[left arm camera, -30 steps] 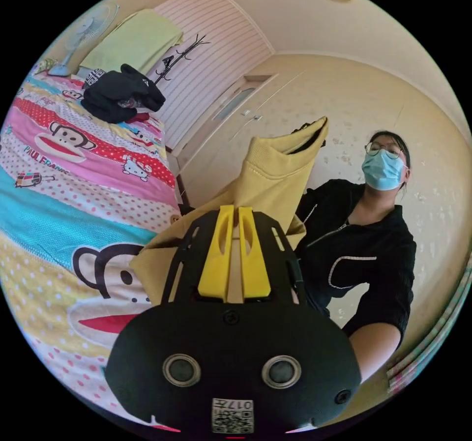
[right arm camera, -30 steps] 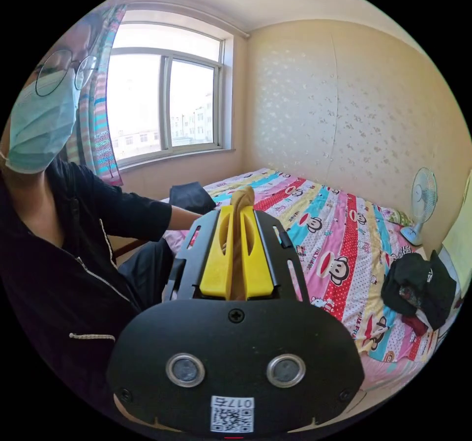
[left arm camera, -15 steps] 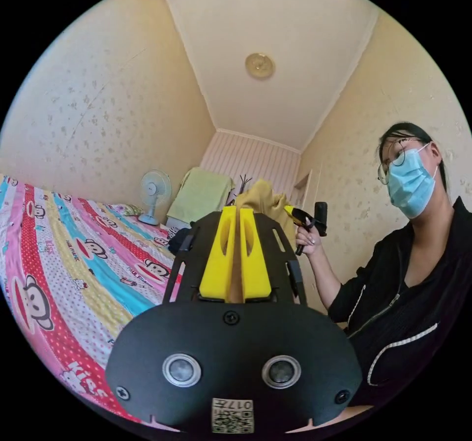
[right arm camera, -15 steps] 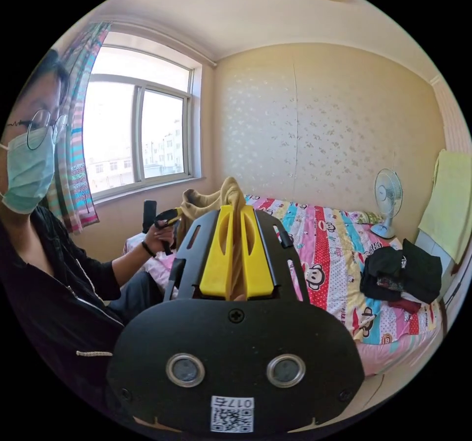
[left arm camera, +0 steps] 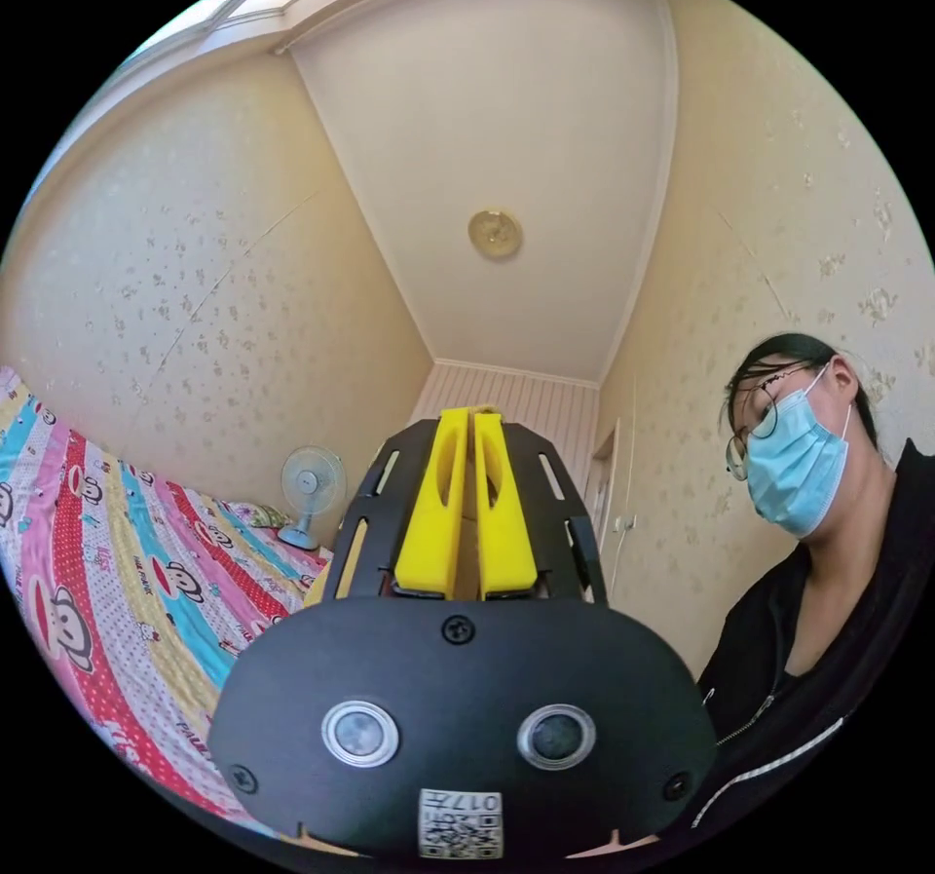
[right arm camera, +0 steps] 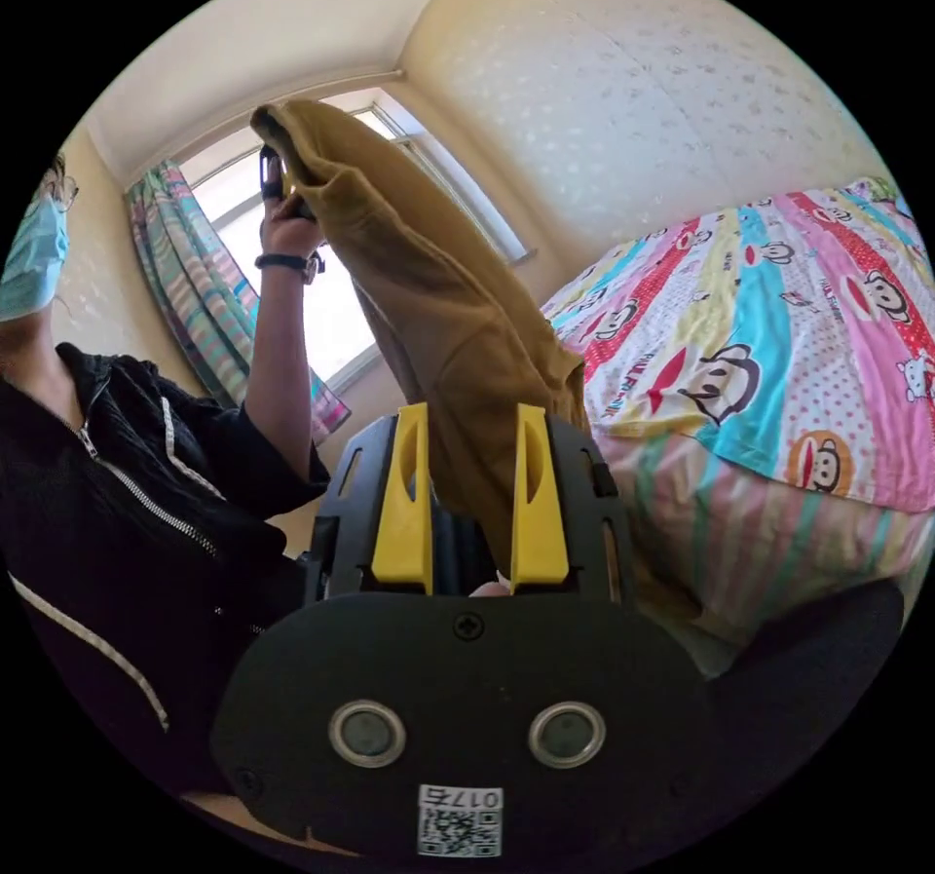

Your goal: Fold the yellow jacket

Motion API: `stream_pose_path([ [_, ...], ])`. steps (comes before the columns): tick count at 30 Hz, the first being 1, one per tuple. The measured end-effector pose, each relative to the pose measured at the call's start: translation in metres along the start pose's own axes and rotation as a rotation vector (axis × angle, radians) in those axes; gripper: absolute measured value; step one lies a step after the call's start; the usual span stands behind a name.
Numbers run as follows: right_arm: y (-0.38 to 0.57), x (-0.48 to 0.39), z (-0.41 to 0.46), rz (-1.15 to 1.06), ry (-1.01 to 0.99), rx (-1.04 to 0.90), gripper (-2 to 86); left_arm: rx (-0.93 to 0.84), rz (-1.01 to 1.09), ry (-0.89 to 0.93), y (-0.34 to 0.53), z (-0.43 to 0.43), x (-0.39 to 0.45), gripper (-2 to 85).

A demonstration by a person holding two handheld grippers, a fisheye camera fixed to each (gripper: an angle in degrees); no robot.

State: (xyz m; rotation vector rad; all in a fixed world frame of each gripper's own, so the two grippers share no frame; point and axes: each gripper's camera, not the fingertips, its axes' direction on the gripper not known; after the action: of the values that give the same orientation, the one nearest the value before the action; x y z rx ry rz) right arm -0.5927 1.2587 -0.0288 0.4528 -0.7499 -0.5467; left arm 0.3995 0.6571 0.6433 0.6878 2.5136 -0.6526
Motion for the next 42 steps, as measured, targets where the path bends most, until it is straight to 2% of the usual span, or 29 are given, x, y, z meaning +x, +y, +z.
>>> stream_pose_path([
  [2, -0.007, -0.017, 0.009, -0.089, 0.007, -0.023, 17.0, 0.025, 0.029, -0.018, -0.013, -0.014, 0.014, -0.6],
  [5, -0.014, -0.032, 0.001, -0.134, 0.168, 0.052, 19.1, 0.027, 0.054, -0.021, -0.027, -0.028, 0.030, -0.6],
  [6, -0.013, -0.029, -0.012, -0.081, 0.198, 0.128, 18.9, 0.030, 0.058, -0.019, -0.029, -0.032, 0.034, -0.6],
  [9, 0.003, -0.015, -0.039, -0.055, 0.113, 0.342, 18.6, 0.038, 0.085, -0.019, -0.039, -0.049, 0.053, -0.6],
  [11, 0.007, -0.006, -0.041, -0.041, 0.128, 0.396, 20.0, 0.040, 0.112, -0.031, -0.046, -0.064, 0.069, -0.7],
  [14, -0.011, -0.002, -0.018, -0.121, -0.154, 0.208, 18.5, 0.073, 0.126, -0.071, -0.053, -0.082, 0.085, -0.7],
  [15, -0.017, -0.011, -0.007, -0.183, -0.286, 0.125, 15.4, 0.077, 0.130, -0.077, -0.054, -0.085, 0.088, -0.7],
  [17, -0.021, -0.028, 0.001, -0.230, -0.335, 0.042, 8.9, 0.093, 0.130, -0.096, -0.061, -0.099, 0.097, -0.7],
  [18, -0.022, -0.038, -0.001, -0.255, -0.297, 0.024, 4.5, 0.099, 0.131, -0.101, -0.063, -0.103, 0.100, -0.7],
  [23, -0.047, -0.050, -0.062, -0.264, -0.146, -0.007, 2.2, 0.104, 0.192, -0.224, -0.082, -0.159, 0.132, -0.6],
  [28, -0.113, -0.118, -0.181, -0.380, 0.208, 0.187, 1.7, 0.078, 0.353, -0.352, -0.085, -0.197, 0.167, -0.7],
  [32, -0.138, -0.192, -0.230, -0.516, 0.308, 0.305, 1.5, 0.123, 0.378, -0.400, -0.082, -0.216, 0.194, -0.6],
  [36, -0.112, -0.262, -0.257, -0.664, 0.590, 0.506, 1.5, 0.085, 0.478, -0.449, -0.075, -0.204, 0.237, -0.6],
  [40, -0.067, -0.271, -0.247, -0.731, 0.935, 0.718, 1.6, 0.031, 0.620, -0.716, -0.022, -0.155, 0.283, -0.6],
  [42, -0.060, -0.254, -0.245, -0.692, 0.994, 0.780, 1.7, 0.002, 0.708, -0.831, 0.005, -0.126, 0.293, -0.5],
])
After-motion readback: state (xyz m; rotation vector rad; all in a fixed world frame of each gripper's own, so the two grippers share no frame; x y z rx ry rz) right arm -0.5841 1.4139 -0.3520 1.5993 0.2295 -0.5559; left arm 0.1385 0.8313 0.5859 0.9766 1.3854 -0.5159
